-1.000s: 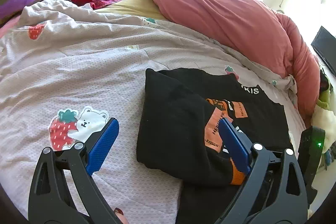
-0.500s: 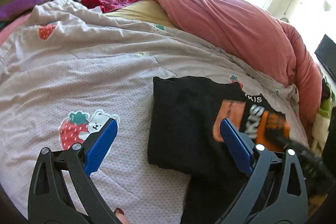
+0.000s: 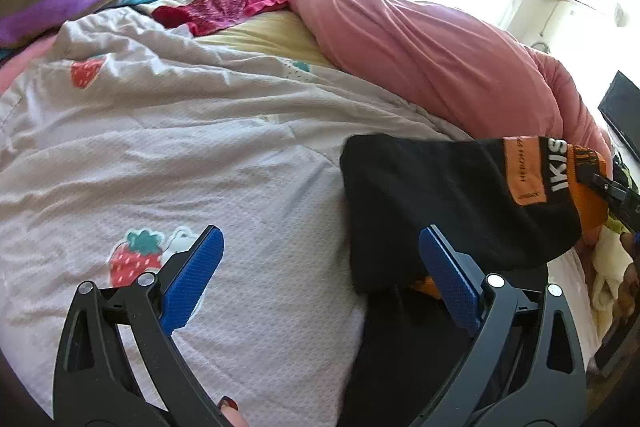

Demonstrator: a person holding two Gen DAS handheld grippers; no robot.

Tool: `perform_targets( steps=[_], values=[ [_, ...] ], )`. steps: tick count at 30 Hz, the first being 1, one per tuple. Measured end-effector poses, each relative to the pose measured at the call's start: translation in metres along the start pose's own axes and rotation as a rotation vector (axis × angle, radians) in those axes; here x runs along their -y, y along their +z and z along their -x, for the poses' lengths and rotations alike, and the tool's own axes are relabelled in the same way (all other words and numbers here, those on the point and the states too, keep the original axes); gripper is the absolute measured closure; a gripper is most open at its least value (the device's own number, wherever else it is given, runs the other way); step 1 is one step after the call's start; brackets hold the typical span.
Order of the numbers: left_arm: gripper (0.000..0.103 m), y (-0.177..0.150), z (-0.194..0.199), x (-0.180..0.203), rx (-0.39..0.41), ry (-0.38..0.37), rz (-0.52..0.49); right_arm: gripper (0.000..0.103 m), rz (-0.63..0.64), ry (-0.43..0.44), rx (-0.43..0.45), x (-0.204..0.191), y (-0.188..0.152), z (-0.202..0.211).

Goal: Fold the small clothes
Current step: 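Fold the shirt side over the folded sleeves with the right gripper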

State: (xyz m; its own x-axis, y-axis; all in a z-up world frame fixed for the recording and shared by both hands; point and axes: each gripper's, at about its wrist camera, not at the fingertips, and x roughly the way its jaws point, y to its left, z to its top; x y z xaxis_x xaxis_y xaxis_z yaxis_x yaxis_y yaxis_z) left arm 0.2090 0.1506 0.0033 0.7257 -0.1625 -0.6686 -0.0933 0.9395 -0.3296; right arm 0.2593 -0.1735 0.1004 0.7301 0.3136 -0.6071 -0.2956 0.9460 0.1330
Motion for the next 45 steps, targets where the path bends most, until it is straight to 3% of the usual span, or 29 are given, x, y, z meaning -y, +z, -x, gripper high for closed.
perform_targets(
  steps=[6, 13, 23, 28, 33, 38, 45],
  values=[
    [0.011, 0.0, -0.011, 0.021, -0.012, -0.005, -0.062, 0.096, -0.04, -0.115, -0.035, 0.055, -0.016, -0.003],
    [0.011, -0.004, -0.028, 0.056, -0.049, -0.005, -0.163, 0.096, -0.106, -0.166, -0.1, 0.095, -0.05, -0.015],
    [0.011, -0.01, -0.063, 0.124, -0.122, -0.072, -0.338, 0.096, -0.125, -0.196, -0.16, 0.112, -0.079, -0.025],
    [0.012, -0.014, -0.077, 0.138, -0.113, -0.109, -0.34, 0.094, -0.121, -0.218, -0.181, 0.117, -0.09, -0.029],
    [0.028, -0.018, -0.093, 0.14, -0.146, -0.131, -0.337, 0.087, -0.127, -0.283, -0.213, 0.127, -0.105, -0.031],
    [0.046, -0.018, -0.1, 0.141, -0.154, -0.147, -0.35, 0.085, -0.104, -0.302, -0.176, 0.119, -0.109, -0.022],
    [0.051, -0.041, -0.134, 0.132, -0.294, -0.104, -0.392, 0.082, -0.004, -0.194, -0.185, 0.078, -0.1, -0.034]
  ],
)
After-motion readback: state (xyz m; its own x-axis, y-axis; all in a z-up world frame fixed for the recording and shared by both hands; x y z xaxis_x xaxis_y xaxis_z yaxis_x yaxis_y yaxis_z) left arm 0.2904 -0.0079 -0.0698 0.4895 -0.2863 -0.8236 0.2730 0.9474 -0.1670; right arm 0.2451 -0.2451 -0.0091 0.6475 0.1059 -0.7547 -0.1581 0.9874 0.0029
